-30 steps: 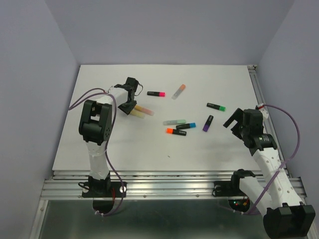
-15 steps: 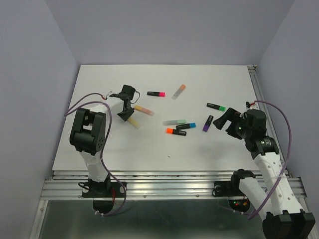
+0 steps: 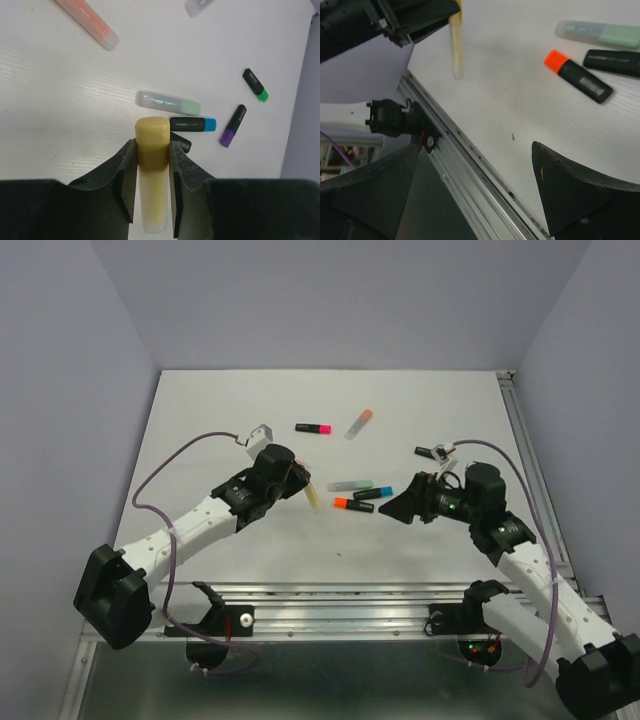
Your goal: Open the pen caps
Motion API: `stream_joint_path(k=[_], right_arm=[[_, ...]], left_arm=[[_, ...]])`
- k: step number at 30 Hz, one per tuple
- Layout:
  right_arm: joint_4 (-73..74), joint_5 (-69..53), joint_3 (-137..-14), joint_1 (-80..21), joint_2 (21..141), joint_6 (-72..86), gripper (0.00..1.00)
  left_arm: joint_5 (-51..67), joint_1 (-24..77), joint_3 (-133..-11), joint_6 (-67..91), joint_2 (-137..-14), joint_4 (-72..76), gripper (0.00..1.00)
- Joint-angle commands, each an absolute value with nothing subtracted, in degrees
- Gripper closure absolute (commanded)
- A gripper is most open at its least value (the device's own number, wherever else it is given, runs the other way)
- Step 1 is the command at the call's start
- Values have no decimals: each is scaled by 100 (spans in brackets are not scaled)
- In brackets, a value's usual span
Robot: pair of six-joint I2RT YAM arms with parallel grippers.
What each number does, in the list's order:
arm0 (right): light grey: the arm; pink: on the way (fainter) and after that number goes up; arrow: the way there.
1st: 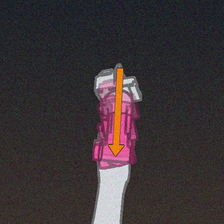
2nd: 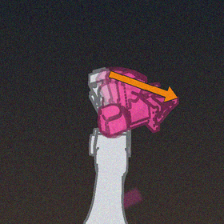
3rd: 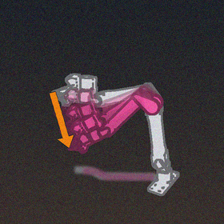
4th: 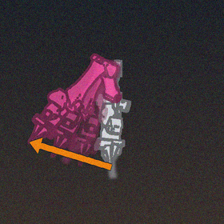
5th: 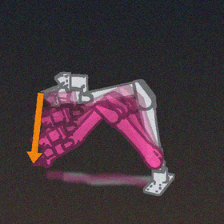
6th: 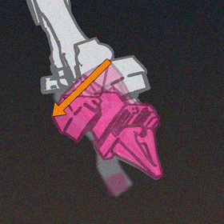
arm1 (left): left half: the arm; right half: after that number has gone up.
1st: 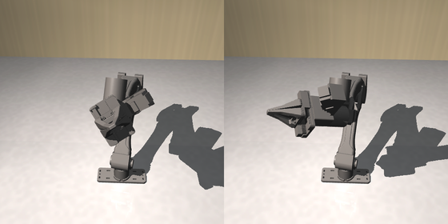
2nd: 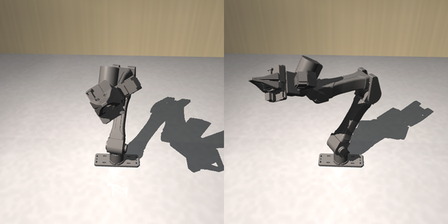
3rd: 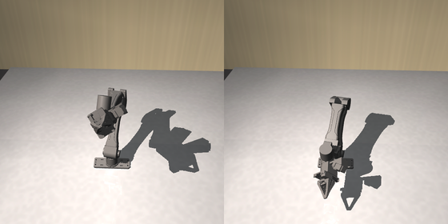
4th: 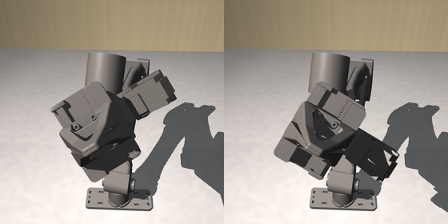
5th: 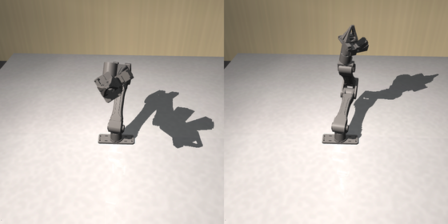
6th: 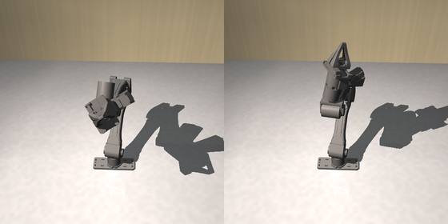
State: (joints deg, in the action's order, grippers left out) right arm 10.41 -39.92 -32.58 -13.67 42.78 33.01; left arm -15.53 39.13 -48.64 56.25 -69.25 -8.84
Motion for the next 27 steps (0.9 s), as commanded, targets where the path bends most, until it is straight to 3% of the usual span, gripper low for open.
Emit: stream_joint_path(k=[1,5,9,18,23,27], right_arm=[[-351,-3439,-3234,-2871,4824,3490,0],[-509,-2437,-3585,-3944,5571,3427,0],[-799,-1680,-3639,-4262,6178,3489,0],[-1424,-1311,-3999,-4676,7092,3498,5],[-1468,-1090,-4087,-4711,7233,3603,22],[-1389,-1116,-4227,-4711,7374,3647,44]], left_arm=[[-1301,4227,-4825,5598,-7127,-342,100],[-1379,4552,-4852,5967,-7163,-387,100],[-1546,4834,-4764,6442,-7031,-448,100],[-1749,5080,-4772,6750,-7005,-563,100],[-1740,5115,-4790,6847,-6970,-633,100],[-1688,5159,-4790,6961,-6900,-615,100]])
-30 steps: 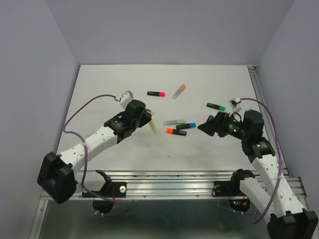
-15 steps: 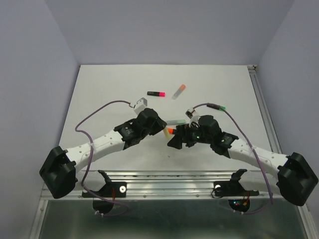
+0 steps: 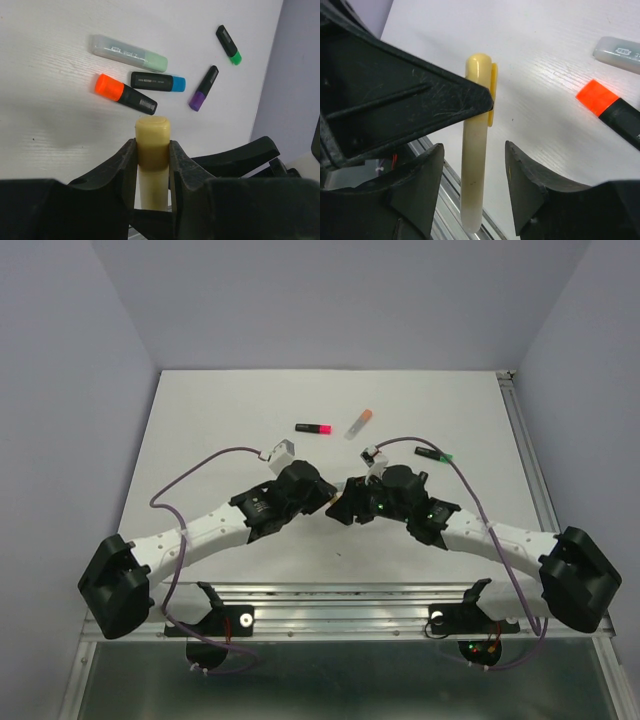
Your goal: Open the pen caps
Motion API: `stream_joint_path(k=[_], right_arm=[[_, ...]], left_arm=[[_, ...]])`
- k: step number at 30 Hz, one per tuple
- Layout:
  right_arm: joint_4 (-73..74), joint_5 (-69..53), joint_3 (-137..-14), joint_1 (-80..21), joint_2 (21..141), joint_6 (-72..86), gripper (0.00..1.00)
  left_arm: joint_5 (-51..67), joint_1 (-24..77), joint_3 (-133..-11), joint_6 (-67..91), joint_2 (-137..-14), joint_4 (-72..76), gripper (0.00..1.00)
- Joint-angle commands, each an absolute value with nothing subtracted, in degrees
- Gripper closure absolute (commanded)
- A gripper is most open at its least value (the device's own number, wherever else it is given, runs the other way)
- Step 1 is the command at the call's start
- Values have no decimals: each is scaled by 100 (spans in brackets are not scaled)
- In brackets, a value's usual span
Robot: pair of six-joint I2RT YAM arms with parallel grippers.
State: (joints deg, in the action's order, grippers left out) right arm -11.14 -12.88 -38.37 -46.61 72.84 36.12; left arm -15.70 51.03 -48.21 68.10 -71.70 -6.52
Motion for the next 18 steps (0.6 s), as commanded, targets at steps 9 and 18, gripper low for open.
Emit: stream_joint_path(k=[9,18], right_arm=[[-1205,-1459,-4289,-4763,7427,3735,99],[-949,-2224,-3833,-4895,6637,4043,99]], left_arm=[[-1898,5168,-4834,7198,-6873,-624,100],[-3587,4371,-5361,7497,-7522,-800,100]])
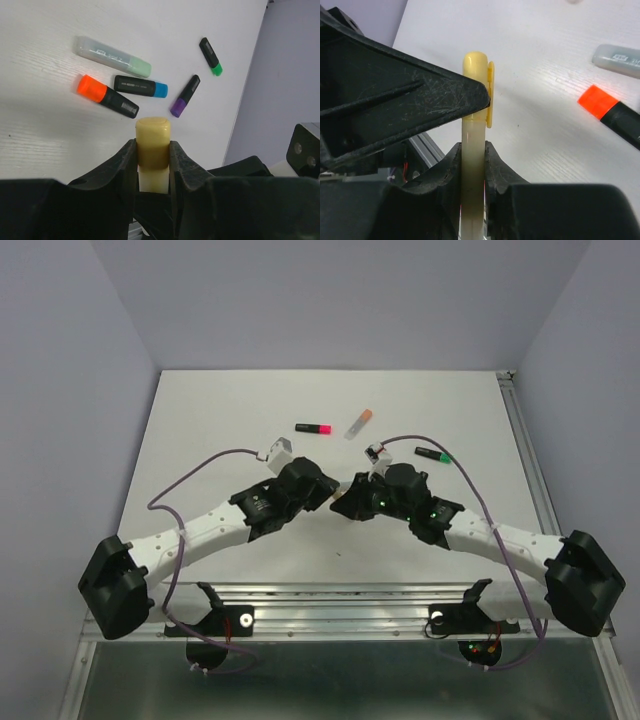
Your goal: Open the pen caps
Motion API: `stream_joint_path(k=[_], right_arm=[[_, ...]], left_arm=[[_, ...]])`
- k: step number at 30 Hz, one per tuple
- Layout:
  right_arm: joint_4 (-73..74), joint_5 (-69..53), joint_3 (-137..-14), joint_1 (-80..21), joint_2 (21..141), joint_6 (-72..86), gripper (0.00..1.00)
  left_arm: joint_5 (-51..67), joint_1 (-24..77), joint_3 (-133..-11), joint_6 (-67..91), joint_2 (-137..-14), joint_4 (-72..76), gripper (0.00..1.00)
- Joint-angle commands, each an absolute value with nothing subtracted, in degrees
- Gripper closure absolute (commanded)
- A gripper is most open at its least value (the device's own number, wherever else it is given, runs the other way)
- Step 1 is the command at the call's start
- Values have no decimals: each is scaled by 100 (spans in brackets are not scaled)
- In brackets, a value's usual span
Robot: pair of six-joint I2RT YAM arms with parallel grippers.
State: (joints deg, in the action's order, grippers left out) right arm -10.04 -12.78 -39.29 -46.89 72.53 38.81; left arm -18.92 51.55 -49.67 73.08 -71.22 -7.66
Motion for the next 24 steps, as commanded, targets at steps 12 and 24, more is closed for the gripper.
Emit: stream_joint_path(k=[12,24], right_arm=[[909,-886,-3452,-4922,4948,4289,99],[2733,1599,-3964,-2560,5712,4271,99]], left_arm=[[-2717,2682,-5361,6156,-7858,-342,100],[-2444,1451,-5151,4650,-8534,-1873,98]])
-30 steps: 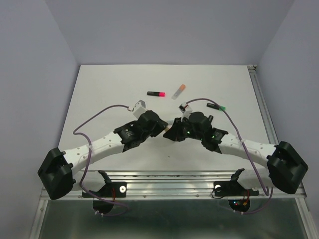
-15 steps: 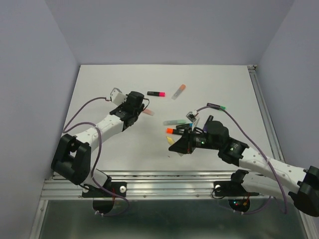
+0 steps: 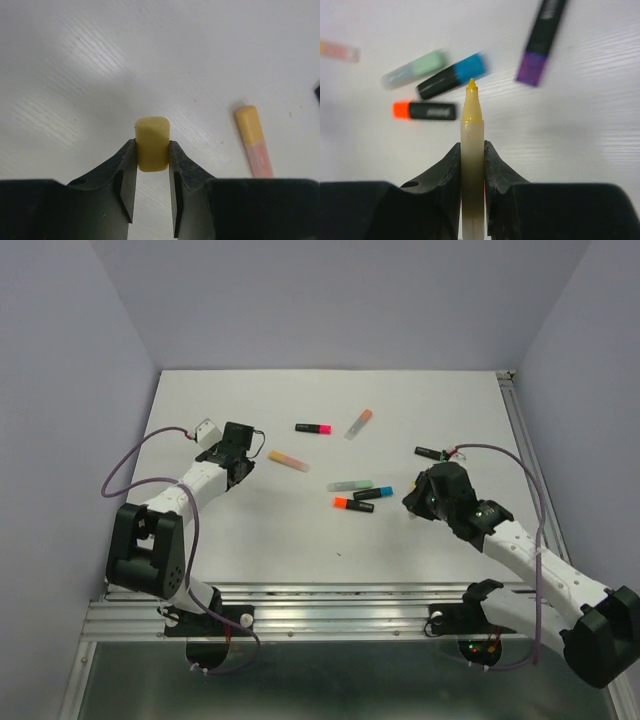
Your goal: Open the pen caps
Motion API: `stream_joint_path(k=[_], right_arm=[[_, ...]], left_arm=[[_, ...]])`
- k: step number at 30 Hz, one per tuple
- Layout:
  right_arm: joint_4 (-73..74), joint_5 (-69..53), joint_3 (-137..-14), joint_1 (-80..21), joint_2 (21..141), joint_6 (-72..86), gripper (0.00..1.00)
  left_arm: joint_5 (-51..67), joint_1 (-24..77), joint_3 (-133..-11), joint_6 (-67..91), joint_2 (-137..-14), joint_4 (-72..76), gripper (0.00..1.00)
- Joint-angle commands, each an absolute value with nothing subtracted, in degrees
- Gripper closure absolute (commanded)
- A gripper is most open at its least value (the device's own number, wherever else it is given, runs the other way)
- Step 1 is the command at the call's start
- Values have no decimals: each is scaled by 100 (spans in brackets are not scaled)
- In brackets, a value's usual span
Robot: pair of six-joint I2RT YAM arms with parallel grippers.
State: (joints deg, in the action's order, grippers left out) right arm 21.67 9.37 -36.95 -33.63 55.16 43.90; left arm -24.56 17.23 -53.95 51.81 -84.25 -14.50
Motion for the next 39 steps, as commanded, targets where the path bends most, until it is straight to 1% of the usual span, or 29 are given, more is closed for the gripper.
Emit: stream_joint_path(k=[1,2,3,5,6,8,11,12,14,15,19,20,21,22,23,24,26,27,28,29,30,31,32,33,34,35,36,39], right_arm=[[2803,1808,-3973,-2392,5800,4271,99],[2839,1898,-3964,-2269,6001,4202,99],[2839,1985,-3990,-2059,6081,4132,99],[2822,2039,-4034,-1855,6319,4052,96],[2804,2126,-4034,-1698,6415,4052,95],[2795,2363,-4052,-1530,6591,4069,91],[2742,2294,-4052,-1143,7039,3955,91],[2699,2216,-4043,-1012,7223,3903,91],[2541,2110,-4034,-888,7417,3806,90],[2505,2075,-4043,-862,7592,3780,90],[2408,1987,-4069,-730,7892,3735,86],[2382,1978,-4061,-703,7927,3709,77],[2373,1986,-4043,-694,7945,3700,70],[2373,1995,-4034,-686,7971,3700,57],[2373,2004,-4025,-677,7972,3700,50],[2390,2004,-4008,-659,7963,3718,46],[2434,1960,-3999,-650,7910,3727,38],[2461,1951,-4008,-650,7858,3727,34],[2496,1960,-4025,-650,7814,3727,31],[2592,1986,-4069,-650,7770,3727,24],[2645,1995,-4087,-650,7630,3727,20],[2689,2013,-4113,-659,7568,3727,16],[2768,1969,-4148,-659,7480,3674,8],[2803,1951,-4166,-659,7392,3656,5],[2812,1916,-4175,-659,7191,3621,0],[2804,1855,-4166,-650,7085,3595,0],[2786,1863,-4149,-650,6858,3586,0],[2698,1846,-4078,-659,6540,3525,0]], left_arm=[[-2469,1398,-5107,4615,-8552,-1855,95],[-2557,1293,-5080,4553,-8587,-1828,93],[-2601,1240,-5045,4518,-8596,-1828,86],[-2610,1099,-5062,4413,-8648,-1802,81],[-2523,1073,-5089,4316,-8675,-1758,77],[-2435,1011,-5150,4280,-8806,-1740,76],[-2408,1002,-5203,4333,-8938,-1749,71],[-2417,993,-5212,4342,-8947,-1732,66],[-2461,984,-5212,4377,-8974,-1723,63],[-2452,976,-5229,4360,-8974,-1714,57],[-2452,967,-5317,4315,-9009,-1792,51],[-2443,967,-5343,4307,-8991,-1810,45],[-2426,967,-5344,4307,-8991,-1828,43],[-2434,967,-5344,4307,-8956,-1837,42],[-2426,967,-5344,4307,-8939,-1846,40],[-2382,967,-5352,4298,-8930,-1854,36],[-2303,967,-5353,4280,-8825,-1872,31],[-2216,967,-5353,4245,-8772,-1881,24],[-2154,967,-5353,4236,-8719,-1872,22],[-2110,958,-5353,4219,-8606,-1872,21],[-1996,967,-5344,4210,-8552,-1872,18],[-1943,967,-5335,4227,-8482,-1881,18],[-1899,975,-5344,4254,-8351,-1890,16],[-1846,1010,-5335,4324,-8289,-1916,12],[-1828,1063,-5335,4446,-8227,-1933,12],[-1811,1142,-5352,4499,-8148,-1942,6],[-1758,1325,-5440,4544,-8130,-1960,3],[-1749,1625,-5729,4719,-8296,-1969,1]])
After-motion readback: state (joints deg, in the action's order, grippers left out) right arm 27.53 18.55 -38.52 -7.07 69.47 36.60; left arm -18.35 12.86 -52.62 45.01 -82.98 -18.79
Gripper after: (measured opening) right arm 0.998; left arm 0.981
